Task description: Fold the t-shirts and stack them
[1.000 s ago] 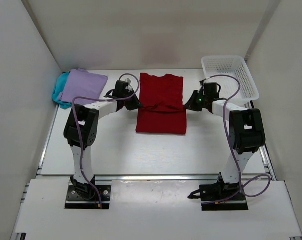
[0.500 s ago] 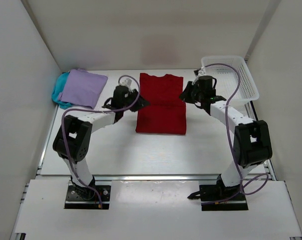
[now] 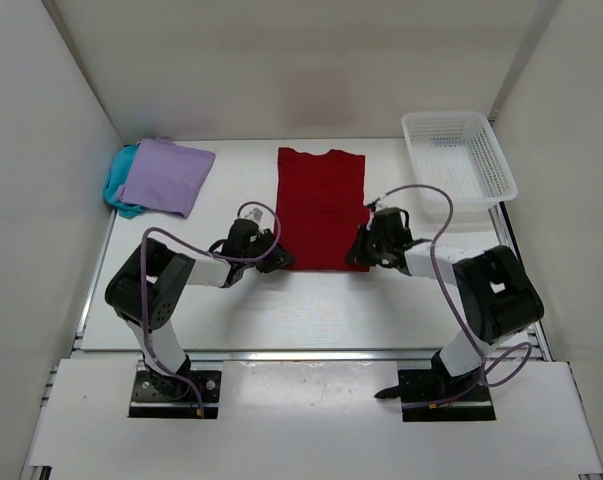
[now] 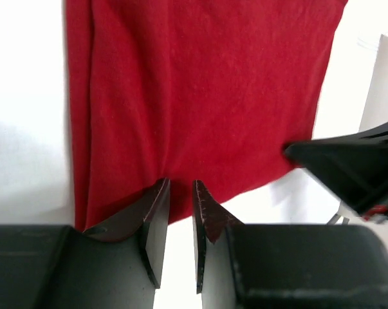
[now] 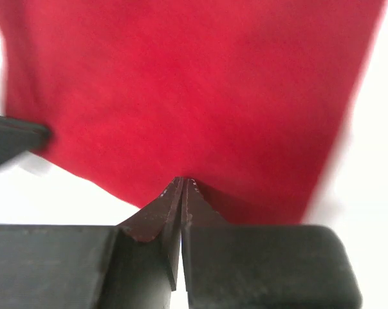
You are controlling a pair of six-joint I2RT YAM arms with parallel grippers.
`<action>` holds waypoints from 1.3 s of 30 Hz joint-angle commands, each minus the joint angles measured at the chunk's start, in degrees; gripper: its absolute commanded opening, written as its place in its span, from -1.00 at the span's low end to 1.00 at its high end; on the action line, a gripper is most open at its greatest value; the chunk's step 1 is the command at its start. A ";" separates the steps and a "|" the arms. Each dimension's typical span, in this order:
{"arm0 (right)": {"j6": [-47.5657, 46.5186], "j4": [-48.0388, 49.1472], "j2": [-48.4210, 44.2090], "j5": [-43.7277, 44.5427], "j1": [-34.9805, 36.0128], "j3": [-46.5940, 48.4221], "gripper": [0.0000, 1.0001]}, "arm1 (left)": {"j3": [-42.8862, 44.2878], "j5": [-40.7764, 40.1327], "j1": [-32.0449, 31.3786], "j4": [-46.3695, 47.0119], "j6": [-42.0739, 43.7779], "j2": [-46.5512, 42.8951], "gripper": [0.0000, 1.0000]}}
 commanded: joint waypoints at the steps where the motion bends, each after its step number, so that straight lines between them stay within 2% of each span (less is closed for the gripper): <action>1: 5.06 8.34 -5.61 1.43 -1.03 -6.18 -0.99 | -4.44 -1.19 -0.16 2.07 -0.64 -5.07 -0.37; 4: 4.89 8.78 -6.24 0.81 -1.57 -10.07 -1.00 | -7.53 -0.93 1.59 2.96 -1.43 -11.12 -0.32; 7: 5.86 11.93 -7.73 -3.65 -3.32 -13.15 -1.00 | -9.20 -2.67 1.86 2.43 -0.55 -17.01 -0.20; 9: 5.68 13.00 -11.05 -5.16 -3.94 -14.73 -0.87 | -9.99 -4.86 2.30 0.51 0.32 -19.65 -0.14; 12: 5.59 12.65 -17.20 -4.82 -4.64 -16.83 -0.40 | -9.39 -6.81 2.56 -5.10 3.83 -21.25 -0.06; 15: 5.42 12.31 -23.53 -2.45 -5.87 -20.61 -0.07 | -9.99 -8.57 1.69 -7.50 5.77 -20.12 0.03; 19: 3.05 7.48 -24.70 1.25 -8.59 -21.68 0.03 | -10.61 -9.18 1.95 -6.79 5.69 -17.22 0.08; 24: 2.34 7.46 -21.02 0.56 -8.25 -21.68 0.00 | -8.86 -9.27 0.55 -7.50 6.65 -12.29 0.11; 27: 2.60 8.08 -18.38 -0.76 -8.16 -20.72 -0.09 | -8.06 -9.28 -0.77 -7.50 6.74 -10.27 0.12; 31: 2.69 8.43 -15.30 -2.44 -7.72 -19.57 -0.19 | -8.24 -9.36 -0.86 -6.88 6.39 -9.48 -0.08; 36: 3.74 10.28 -13.45 -5.07 -8.50 -19.58 -0.57 | -7.97 -8.84 -0.60 -7.32 6.39 -9.56 -0.42; 38: 4.10 10.97 -13.53 -5.52 -8.51 -19.74 -0.86 | -8.15 -8.23 -0.60 -7.41 6.65 -10.09 -0.65; 39: 4.27 10.89 -14.05 -6.56 -8.16 -20.01 -0.95 | -8.06 -8.22 -0.34 -7.76 6.40 -10.61 -0.69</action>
